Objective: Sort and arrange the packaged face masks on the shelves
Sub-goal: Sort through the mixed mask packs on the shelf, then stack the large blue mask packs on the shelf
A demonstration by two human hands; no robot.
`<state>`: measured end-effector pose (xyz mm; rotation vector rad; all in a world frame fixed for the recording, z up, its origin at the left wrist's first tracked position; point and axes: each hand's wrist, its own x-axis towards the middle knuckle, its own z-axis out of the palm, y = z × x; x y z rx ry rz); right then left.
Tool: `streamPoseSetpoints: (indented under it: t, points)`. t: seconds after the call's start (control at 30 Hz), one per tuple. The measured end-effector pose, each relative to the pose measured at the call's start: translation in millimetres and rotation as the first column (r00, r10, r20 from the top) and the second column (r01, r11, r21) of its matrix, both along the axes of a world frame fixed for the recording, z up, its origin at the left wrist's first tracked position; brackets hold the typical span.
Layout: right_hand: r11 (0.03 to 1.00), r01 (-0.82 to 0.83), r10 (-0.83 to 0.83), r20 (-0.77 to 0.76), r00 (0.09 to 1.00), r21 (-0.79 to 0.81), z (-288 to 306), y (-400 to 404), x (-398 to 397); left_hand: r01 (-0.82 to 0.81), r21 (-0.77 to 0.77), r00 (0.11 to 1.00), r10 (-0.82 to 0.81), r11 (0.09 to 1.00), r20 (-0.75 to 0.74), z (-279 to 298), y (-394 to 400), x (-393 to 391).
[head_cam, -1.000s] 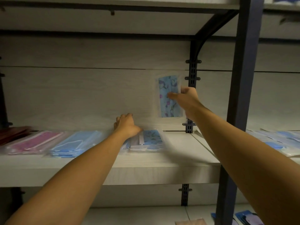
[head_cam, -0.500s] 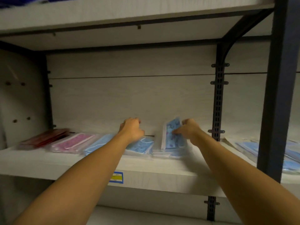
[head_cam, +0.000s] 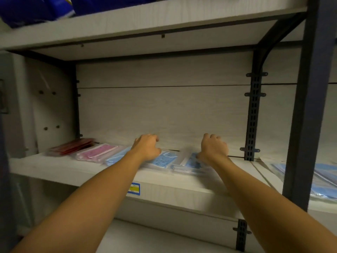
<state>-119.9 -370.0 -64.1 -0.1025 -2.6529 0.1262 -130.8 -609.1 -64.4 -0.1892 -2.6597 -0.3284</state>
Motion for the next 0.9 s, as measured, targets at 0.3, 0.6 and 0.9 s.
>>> streamPoseSetpoints:
  t: [0.3, 0.6, 0.9]
  points:
    - [0.984, -0.167, 0.167, 0.004, 0.986, 0.056, -8.1, -10.4, 41.7, -0.080, -0.023, 0.997, 0.080, 0.997, -0.004, -4.7, -10.2, 48.5]
    - [0.988, -0.149, 0.143, 0.120, 0.982, 0.042, -4.5, -11.1, 109.2, -0.001, -0.072, 0.999, -0.002, 0.997, -0.038, -4.5, -11.6, 106.5]
    - [0.988, -0.113, 0.102, 0.103, 0.989, 0.109, -19.2, -14.0, 186.0, 0.098, -0.100, 0.988, -0.109, 0.990, -0.110, -24.5, -3.2, 156.4]
